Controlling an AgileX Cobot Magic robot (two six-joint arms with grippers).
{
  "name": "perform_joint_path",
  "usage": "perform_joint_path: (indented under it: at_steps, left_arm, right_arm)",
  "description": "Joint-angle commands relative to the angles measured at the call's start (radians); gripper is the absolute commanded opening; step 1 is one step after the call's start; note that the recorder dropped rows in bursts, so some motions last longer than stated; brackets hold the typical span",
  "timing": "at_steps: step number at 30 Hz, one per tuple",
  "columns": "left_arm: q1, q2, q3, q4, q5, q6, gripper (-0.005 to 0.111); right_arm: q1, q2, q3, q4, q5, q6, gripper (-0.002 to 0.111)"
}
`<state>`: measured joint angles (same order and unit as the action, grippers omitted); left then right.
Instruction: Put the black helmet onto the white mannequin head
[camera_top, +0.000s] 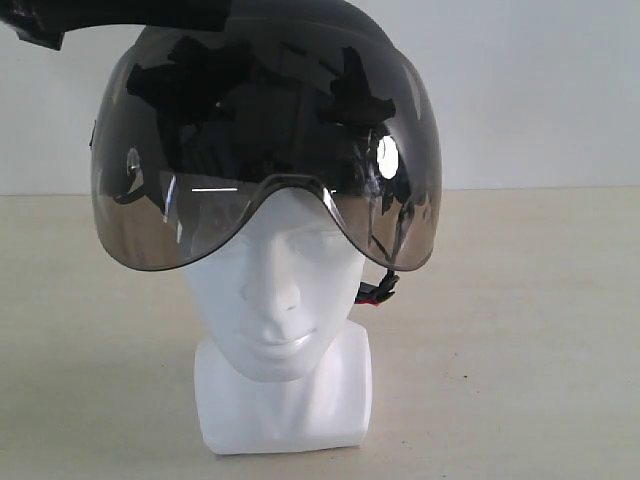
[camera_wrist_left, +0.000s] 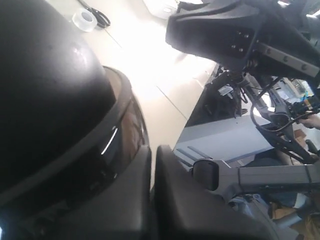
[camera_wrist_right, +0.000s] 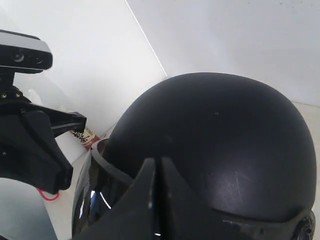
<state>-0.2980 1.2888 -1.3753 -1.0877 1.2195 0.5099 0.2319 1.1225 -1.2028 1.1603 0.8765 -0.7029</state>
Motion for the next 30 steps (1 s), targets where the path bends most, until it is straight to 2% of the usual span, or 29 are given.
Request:
perform_joint_path:
  at_steps: [1,4,10,17,21,30]
  left_arm:
    - [-0.002,-0.055,0.003,0.016,0.002,0.007,0.004]
    - [-0.002,-0.093,0.003,0.065,-0.002,0.002,0.004]
    - [-0.002,-0.137,0.003,0.282,-0.108,-0.108,0.004]
    - [-0.002,-0.128,0.001,0.320,-0.170,-0.121,0.004]
    - [0.010,-0.125,0.001,0.358,-0.184,-0.134,0.004]
    - [0.025,-0.065,0.001,0.309,-0.147,-0.109,0.004]
  right_arm:
    - [-0.003,0.007,-0.006,0.022,0.025,-0.039,0.000]
    - [-0.003,0.007,-0.006,0.033,0.025,-0.056,0.000]
    - [0.010,0.034,-0.006,0.052,0.004,-0.089,0.000]
    - [0.086,0.095,-0.006,0.053,-0.049,-0.118,0.000]
    - [0.088,0.097,-0.006,0.045,-0.089,-0.122,0.000]
    - [0.088,0.097,-0.006,0.024,-0.087,-0.135,0.000]
